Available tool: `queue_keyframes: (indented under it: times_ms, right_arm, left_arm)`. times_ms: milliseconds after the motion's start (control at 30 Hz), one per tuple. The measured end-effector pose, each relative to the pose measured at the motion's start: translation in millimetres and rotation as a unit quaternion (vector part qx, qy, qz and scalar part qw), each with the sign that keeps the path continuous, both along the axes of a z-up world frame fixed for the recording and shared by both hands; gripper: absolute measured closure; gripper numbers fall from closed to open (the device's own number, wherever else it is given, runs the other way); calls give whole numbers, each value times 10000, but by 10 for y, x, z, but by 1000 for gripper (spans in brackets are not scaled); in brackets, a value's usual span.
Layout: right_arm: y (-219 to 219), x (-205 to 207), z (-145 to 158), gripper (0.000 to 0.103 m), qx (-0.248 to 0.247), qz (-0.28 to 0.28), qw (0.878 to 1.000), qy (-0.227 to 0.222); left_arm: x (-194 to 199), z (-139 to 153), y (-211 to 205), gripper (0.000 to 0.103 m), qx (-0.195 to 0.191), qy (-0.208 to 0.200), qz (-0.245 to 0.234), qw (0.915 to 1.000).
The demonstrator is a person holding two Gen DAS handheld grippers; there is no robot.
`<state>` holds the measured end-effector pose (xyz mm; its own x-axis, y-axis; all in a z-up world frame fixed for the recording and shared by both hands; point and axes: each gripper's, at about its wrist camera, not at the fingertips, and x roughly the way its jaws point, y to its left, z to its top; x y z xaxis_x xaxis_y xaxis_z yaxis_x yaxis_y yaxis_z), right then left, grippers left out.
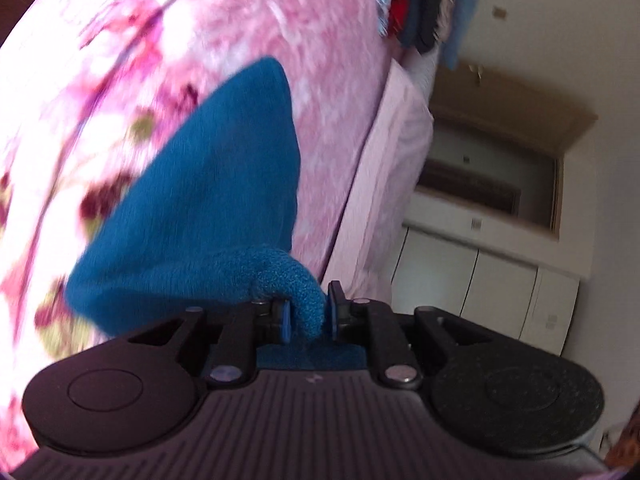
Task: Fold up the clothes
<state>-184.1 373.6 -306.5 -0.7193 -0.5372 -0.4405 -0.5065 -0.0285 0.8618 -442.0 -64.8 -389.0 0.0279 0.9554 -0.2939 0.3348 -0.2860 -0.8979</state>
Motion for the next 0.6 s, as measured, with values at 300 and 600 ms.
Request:
queue_keyframes:
  times_ms: [300,600]
  right_arm:
    - [210,-564,-678,34,-719,-1384,9876,-183]
    - [271,-512,148,26,2702,-523,9587,712]
  left_arm:
    - [-480,-275,117,77,-391,-6,427,9983]
    - [-579,291,-145,60,-887,1935,-72,9771]
